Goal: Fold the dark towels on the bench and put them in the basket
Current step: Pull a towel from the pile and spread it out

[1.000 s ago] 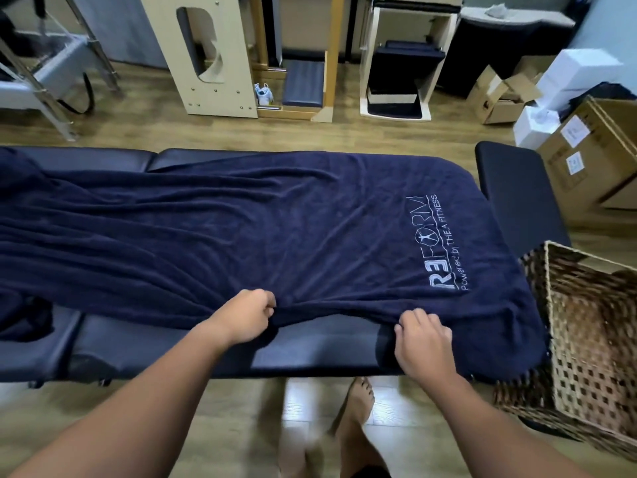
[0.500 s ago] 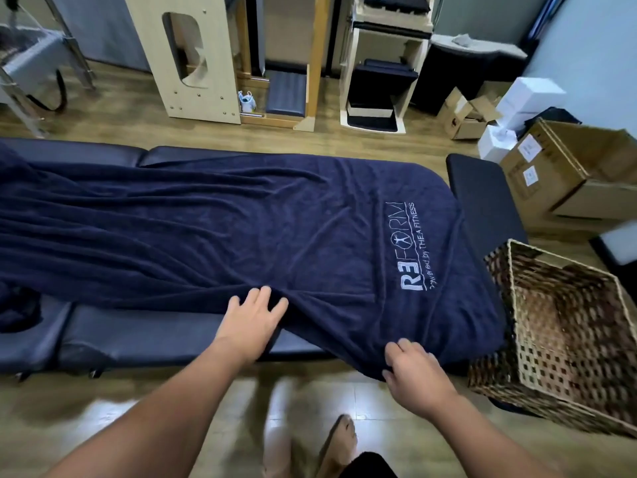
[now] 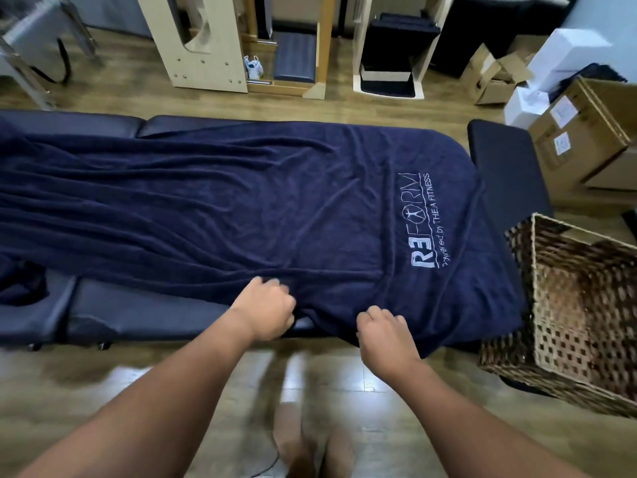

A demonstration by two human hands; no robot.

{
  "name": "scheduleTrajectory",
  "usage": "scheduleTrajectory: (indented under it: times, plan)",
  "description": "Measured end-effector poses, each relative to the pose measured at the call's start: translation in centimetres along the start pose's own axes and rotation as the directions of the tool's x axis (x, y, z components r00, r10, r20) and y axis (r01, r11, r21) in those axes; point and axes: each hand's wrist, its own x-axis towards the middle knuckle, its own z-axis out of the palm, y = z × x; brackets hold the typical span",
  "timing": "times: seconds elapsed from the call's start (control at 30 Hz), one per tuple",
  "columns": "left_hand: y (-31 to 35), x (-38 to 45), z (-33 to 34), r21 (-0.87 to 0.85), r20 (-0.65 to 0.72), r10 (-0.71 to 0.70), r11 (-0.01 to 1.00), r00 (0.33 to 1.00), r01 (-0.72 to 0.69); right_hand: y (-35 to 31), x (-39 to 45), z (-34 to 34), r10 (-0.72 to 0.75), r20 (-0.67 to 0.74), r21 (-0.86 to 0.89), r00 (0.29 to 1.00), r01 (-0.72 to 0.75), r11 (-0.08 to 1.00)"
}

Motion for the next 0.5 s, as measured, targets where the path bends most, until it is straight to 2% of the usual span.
scheduleTrajectory:
  times: [0.03, 0.1, 0.13, 0.2, 0.23, 0.3, 0.37, 0.4, 0.43, 0.5]
  plan:
    - [0.3, -0.6, -0.2, -0.106, 0.122, -0.037, 0.993, 0.992, 0.050, 0.2, 0.0, -0.3, -0.007, 0.021, 0.036, 1.000, 0.006, 0.999]
    - [0.5, -2.0, -0.4, -0.293, 0.365, -0.042, 0.943, 0.930, 0.158, 0.8, -0.1, -0.7, -0.076, 0.088, 0.172, 0.993, 0.060, 0.983]
    - [0.5, -2.6, -0.4, -0.311, 0.446, -0.038, 0.930, 0.894, 0.195, 1.1, -0.3, -0.8, -0.135, 0.139, 0.260, 0.981, 0.095, 0.961]
    - [0.7, -3.4, -0.3, -0.235, 0.507, -0.069, 0.948, 0.859, 0.214, 2.0, -1.0, -1.0, -0.206, 0.154, 0.368, 0.966, 0.138, 0.920]
    - [0.9, -3.5, -0.3, -0.194, 0.480, -0.093, 0.958, 0.873, 0.209, 2.6, -1.3, -0.8, -0.182, 0.120, 0.380, 0.976, 0.124, 0.917]
    - [2.1, -3.0, -0.1, -0.180, 0.311, -0.144, 0.962, 0.939, 0.207, 4.3, -1.8, -0.4, -0.048, 0.028, 0.321, 0.998, 0.036, 0.946]
    - [3.8, -1.9, 0.1, -0.180, 0.132, -0.154, 0.968, 0.979, 0.176, 6.6, -2.2, -0.6, 0.158, 0.008, 0.213, 0.987, -0.156, 0.964]
    - [4.6, -1.4, 0.3, -0.171, 0.087, -0.154, 0.971, 0.984, 0.167, 7.7, -2.4, -0.9, 0.253, 0.019, 0.160, 0.967, -0.253, 0.954]
    - [5.4, -0.8, 0.5, -0.174, 0.085, -0.155, 0.970, 0.984, 0.168, 8.9, -2.7, -1.1, 0.335, 0.033, 0.124, 0.942, -0.337, 0.933]
    - [6.9, 0.3, 0.6, -0.200, 0.175, -0.181, 0.956, 0.968, 0.215, 11.3, -3.3, -0.9, 0.448, 0.055, 0.103, 0.892, -0.452, 0.886]
